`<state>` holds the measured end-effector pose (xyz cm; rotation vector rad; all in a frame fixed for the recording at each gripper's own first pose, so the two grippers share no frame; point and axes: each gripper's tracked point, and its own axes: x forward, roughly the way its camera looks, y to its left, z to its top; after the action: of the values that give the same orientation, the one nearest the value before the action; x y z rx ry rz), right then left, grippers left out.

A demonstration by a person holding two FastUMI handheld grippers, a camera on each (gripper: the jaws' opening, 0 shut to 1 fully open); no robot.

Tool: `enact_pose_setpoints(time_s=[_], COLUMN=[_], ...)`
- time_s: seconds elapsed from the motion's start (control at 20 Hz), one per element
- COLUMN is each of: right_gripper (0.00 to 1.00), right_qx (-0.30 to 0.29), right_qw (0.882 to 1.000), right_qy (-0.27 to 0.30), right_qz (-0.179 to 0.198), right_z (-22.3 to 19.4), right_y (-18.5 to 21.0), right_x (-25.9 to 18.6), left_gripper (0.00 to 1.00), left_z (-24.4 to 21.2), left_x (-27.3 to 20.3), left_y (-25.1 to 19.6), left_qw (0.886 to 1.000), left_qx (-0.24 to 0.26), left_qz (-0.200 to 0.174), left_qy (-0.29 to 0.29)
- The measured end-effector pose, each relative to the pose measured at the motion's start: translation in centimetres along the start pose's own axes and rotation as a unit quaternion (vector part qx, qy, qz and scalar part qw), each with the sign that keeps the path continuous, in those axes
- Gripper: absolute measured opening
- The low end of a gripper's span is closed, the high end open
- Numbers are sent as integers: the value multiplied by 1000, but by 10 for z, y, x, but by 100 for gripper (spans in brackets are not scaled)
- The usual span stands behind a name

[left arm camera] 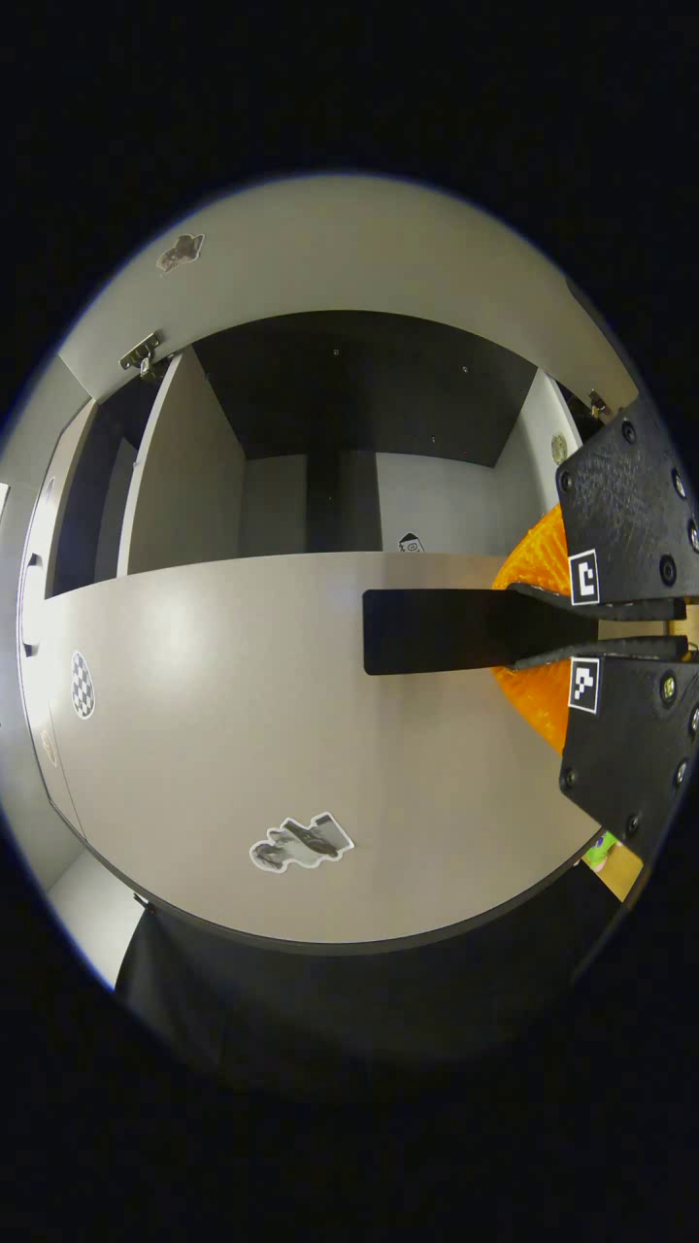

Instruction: Open the right door of the double-door shoe cabinet with the right hand, and open the left door with the left hand.

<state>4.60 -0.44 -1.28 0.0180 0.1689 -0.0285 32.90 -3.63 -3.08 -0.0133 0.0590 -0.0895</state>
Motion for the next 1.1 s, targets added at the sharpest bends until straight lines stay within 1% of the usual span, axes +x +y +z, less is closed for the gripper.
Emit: enact_pose_setpoints(time_s=[0.3, 0.55, 1.1], right_gripper=[100, 100, 100], right_qx=[1, 2, 0], right_qw=[1000, 1000, 1000], right_qy=[3, 1, 9], right_qz=[0, 2, 23], right_z=[-6, -8, -23], right_y=[-2, -1, 16], right_x=[-12, -27, -46], left_gripper=[5, 6, 5], left_z=[0, 2, 3], left_x=[-8, -22, -63], left_y=[0, -1, 10], left_qw=[1000, 1000, 999], left_qx=[3, -1, 4], left_qz=[-5, -17, -44], left_qy=[-2, -6, -12])
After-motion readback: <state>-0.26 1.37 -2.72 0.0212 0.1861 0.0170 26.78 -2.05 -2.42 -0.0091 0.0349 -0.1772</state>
